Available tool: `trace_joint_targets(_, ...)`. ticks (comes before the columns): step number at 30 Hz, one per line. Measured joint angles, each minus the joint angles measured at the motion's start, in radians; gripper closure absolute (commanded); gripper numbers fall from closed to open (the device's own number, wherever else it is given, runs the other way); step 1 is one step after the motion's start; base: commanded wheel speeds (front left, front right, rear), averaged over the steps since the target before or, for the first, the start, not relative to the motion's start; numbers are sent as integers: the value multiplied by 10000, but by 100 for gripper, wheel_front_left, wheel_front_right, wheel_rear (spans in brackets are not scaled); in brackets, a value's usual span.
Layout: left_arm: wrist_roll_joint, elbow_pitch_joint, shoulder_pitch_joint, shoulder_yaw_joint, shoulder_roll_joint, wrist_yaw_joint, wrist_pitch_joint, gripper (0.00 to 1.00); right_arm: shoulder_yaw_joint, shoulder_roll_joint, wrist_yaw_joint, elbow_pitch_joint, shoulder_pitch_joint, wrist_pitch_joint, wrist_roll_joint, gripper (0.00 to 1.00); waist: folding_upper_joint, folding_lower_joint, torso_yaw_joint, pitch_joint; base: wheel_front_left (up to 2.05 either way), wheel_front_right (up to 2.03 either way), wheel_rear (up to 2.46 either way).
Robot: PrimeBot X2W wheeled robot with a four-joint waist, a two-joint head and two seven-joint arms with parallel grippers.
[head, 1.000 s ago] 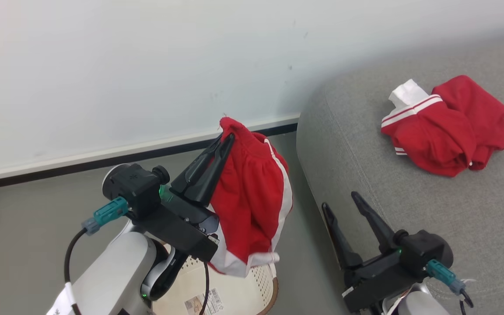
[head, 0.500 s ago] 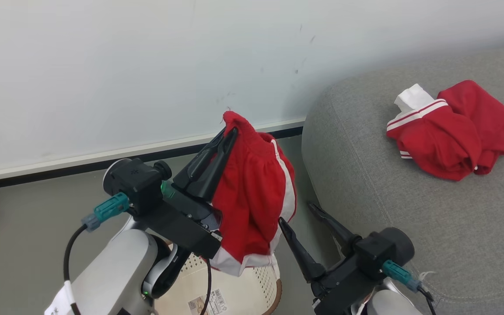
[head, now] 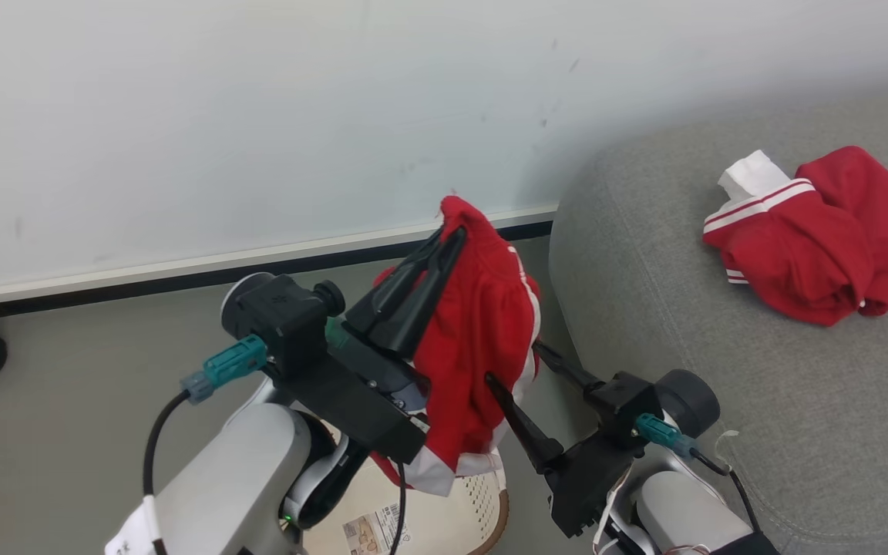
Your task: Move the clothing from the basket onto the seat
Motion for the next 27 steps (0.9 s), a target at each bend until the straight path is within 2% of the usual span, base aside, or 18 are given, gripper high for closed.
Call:
trace_joint_targets(6, -15, -88, -79, -253, -232, -15, 144, 100, 430, 71, 38, 899, -402, 138, 19, 0, 0, 0, 284, -16, 0, 0, 0)
trace_joint_targets(14, -31, -194, -139, -420, -253, -88, 307, 100, 941, 155, 88, 1825, -1220, 155, 121, 0, 0, 0, 735, -16, 0, 0, 0)
trace_joint_targets(15, -35, -199, -142, -426, -253, -90, 307, 100, 1003, 159, 90, 1914, -1320, 155, 125, 5, -1, 0, 779, -12, 0, 0, 0)
trace_joint_targets(16, -46, -199, -142, -430, -249, -90, 307, 100, 1081, 163, 90, 2010, -1426, 151, 138, 35, 0, 0, 819, -9, 0, 0, 0)
trace_joint_targets(17, -59, -199, -142, -431, -242, -90, 313, 100, 1145, 173, 90, 2096, -1514, 115, 171, 53, -1, 0, 858, -8, 0, 0, 0)
trace_joint_targets(18, -69, -198, -142, -439, -242, -90, 318, 100, 1195, 178, 90, 2176, -1593, 73, 242, 96, 0, 0, 891, -9, 0, 0, 0)
trace_joint_targets(19, -75, -199, -140, -437, -203, -90, 318, 100, 1264, 178, 90, 2247, -1677, 65, 297, 100, 0, 0, 921, -11, 0, 0, 0)
trace_joint_targets(27, -75, -138, 12, -322, 79, -52, 322, 100, 1806, 190, 96, 2245, -1897, -198, 943, 100, 0, 0, 921, -44, 0, 0, 0)
